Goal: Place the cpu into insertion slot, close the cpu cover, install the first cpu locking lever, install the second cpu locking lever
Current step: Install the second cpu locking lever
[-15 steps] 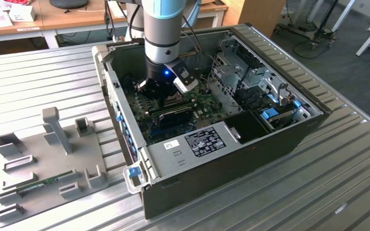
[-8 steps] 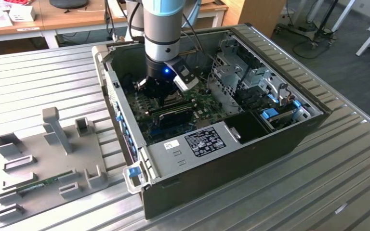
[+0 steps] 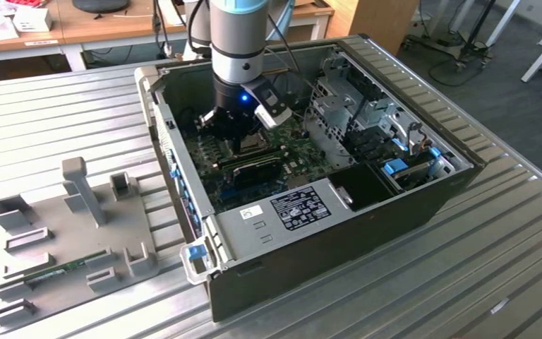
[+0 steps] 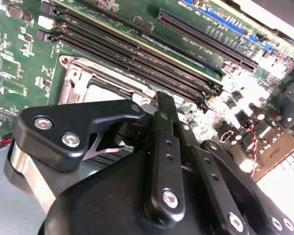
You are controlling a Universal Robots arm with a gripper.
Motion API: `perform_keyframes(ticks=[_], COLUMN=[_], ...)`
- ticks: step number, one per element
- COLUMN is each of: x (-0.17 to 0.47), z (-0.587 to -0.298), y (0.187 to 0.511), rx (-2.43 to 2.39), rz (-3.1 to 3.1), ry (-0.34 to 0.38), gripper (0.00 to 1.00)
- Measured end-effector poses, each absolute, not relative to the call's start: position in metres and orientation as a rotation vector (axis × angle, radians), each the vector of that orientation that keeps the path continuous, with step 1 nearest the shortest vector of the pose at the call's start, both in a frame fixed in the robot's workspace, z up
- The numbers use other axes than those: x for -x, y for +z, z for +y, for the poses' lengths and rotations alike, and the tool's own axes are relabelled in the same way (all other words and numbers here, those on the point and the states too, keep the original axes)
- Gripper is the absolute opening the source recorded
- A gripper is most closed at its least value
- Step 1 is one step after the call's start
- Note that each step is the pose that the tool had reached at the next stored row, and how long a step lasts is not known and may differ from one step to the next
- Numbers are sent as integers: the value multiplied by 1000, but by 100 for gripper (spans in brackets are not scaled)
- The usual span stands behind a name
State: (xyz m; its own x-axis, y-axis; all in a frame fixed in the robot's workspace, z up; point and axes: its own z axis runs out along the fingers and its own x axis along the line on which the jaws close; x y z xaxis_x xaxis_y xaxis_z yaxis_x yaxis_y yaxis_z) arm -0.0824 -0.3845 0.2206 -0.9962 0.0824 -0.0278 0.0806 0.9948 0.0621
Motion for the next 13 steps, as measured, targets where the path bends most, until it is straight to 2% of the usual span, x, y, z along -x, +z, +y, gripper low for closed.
perform_keyframes(ticks=[13], x=[81], z=[-379], y=[213], rx=[-127], rz=[3107], ry=[95], gripper=[10])
